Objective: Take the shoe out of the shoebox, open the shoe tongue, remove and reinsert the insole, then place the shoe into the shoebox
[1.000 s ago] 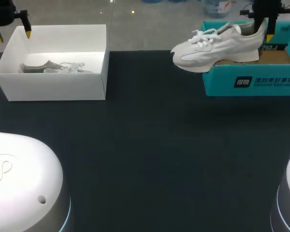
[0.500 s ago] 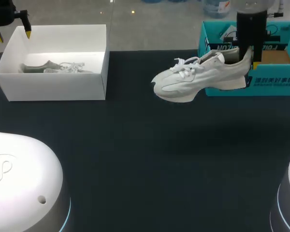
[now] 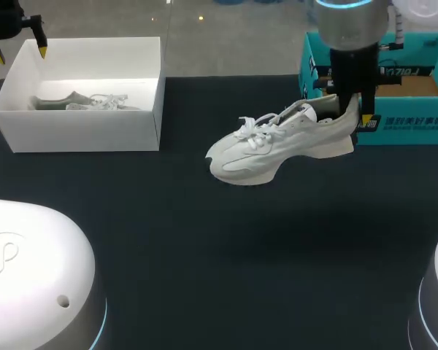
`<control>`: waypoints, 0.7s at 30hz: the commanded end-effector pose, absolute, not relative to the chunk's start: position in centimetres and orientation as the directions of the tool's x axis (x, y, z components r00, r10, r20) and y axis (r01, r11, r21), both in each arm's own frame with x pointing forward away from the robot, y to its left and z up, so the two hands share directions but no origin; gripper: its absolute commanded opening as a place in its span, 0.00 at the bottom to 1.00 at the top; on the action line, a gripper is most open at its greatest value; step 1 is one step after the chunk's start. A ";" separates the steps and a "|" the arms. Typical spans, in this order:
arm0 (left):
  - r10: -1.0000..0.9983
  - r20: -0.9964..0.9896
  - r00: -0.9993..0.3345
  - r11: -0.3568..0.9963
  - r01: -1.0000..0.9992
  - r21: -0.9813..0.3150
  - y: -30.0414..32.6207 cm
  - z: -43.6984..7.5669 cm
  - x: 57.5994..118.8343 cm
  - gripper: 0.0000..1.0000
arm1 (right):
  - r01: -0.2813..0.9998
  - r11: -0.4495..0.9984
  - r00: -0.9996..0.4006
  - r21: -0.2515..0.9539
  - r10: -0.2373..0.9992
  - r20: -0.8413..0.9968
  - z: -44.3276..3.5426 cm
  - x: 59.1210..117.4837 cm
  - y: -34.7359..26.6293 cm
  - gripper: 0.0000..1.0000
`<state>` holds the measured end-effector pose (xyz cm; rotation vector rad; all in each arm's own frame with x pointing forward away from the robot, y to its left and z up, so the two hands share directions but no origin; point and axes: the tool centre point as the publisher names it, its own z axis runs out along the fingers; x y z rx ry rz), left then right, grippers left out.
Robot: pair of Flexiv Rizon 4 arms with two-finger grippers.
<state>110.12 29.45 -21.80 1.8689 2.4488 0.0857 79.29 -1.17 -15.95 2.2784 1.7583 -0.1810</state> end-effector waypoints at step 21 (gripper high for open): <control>0.965 -0.013 -0.262 0.263 0.962 0.080 29.5 -21.8 110.1 1.00 | 0.963 -0.249 0.268 0.103 0.919 -0.288 -18.2 75.4 2.2 0.00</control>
